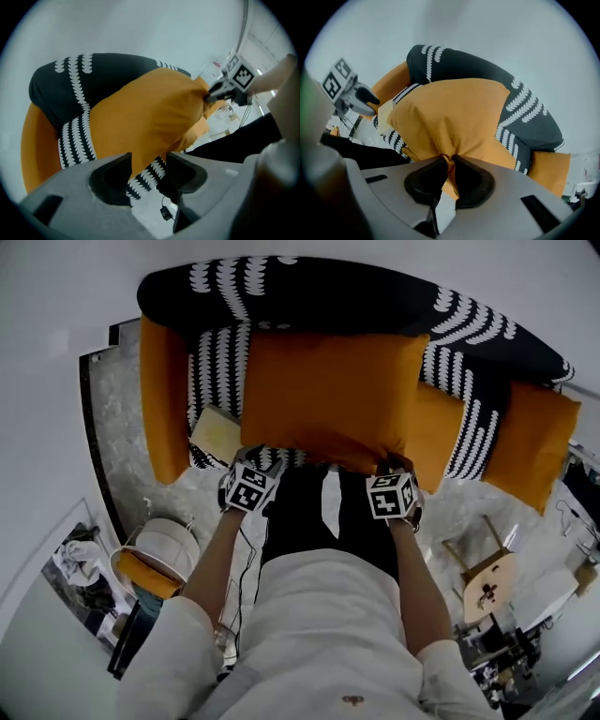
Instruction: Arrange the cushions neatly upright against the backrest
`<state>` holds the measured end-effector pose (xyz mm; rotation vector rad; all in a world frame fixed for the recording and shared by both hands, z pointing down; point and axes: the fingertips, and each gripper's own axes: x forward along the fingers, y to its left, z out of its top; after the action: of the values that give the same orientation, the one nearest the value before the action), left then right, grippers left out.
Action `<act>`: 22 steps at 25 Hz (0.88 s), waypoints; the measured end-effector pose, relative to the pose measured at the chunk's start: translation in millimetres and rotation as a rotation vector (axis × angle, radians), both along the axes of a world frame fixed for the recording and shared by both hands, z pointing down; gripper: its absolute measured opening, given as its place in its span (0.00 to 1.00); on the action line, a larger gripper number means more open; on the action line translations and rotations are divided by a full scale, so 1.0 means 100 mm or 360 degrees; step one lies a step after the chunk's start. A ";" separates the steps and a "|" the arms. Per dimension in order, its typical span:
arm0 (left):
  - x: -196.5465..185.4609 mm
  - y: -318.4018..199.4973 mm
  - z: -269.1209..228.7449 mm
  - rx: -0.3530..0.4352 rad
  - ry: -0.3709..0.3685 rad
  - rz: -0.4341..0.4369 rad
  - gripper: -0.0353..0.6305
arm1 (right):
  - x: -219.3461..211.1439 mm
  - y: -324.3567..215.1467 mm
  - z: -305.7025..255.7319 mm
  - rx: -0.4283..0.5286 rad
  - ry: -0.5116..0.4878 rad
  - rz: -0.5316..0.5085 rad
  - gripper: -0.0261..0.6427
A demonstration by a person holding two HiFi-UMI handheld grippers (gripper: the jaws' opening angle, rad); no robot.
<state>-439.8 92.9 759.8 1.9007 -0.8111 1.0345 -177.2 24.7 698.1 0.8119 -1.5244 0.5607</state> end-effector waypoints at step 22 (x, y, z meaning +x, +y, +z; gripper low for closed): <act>-0.55 -0.89 0.13 0.0532 -0.0702 0.0120 0.31 | -0.57 -1.15 -1.03 0.0410 -0.0439 0.0294 0.06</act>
<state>-494.9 3.6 772.9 2.0155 -1.2335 1.4695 -233.9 -90.0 595.5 1.1173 -1.8103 0.6397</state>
